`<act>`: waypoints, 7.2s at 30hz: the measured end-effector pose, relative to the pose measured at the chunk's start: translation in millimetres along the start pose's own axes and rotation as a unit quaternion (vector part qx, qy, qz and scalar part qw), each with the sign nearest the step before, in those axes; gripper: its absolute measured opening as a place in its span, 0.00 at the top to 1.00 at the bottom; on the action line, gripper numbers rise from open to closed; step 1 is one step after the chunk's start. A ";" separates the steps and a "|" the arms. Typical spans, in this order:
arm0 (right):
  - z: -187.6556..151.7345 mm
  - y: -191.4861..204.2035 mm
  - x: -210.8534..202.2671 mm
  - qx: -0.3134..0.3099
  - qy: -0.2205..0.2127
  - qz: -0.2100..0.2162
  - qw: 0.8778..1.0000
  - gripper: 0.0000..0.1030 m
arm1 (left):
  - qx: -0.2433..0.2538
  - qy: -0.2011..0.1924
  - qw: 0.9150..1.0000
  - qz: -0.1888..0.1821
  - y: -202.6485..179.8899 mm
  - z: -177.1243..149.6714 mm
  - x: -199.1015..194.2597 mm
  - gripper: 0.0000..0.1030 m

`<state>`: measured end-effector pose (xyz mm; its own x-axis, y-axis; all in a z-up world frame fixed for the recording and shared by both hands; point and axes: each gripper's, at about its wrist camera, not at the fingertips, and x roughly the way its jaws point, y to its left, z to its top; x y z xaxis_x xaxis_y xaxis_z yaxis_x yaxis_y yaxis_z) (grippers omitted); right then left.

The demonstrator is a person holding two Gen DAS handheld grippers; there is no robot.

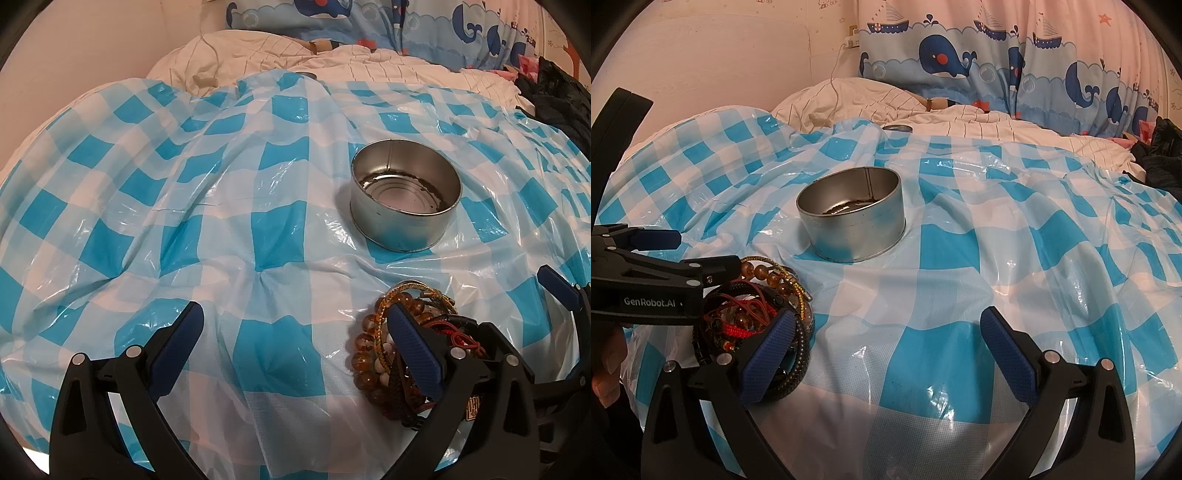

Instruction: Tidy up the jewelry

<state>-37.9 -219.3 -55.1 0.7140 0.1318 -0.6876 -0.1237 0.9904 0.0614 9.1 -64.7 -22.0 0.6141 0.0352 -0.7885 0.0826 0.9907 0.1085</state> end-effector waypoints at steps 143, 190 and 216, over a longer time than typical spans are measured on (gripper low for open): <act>19.9 -5.0 -12.8 0.057 0.030 0.153 0.986 0.41 | -0.022 -0.168 0.944 -0.285 33.4 12.2 -68.9 0.99; 109.2 -21.0 56.2 -0.013 0.016 0.076 0.997 0.91 | -0.120 -0.060 0.960 -0.247 19.4 89.1 26.7 0.60; 27.4 -39.8 5.0 0.059 0.020 0.011 0.998 0.34 | -0.128 -0.062 0.975 -0.172 38.4 7.3 0.8 0.35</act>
<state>-10.5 -256.9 -41.2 0.6835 0.1538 -0.7135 -0.0551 0.9856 0.1597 18.4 -27.6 -14.0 0.6768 -0.3046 -0.6702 0.1115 0.9423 -0.3157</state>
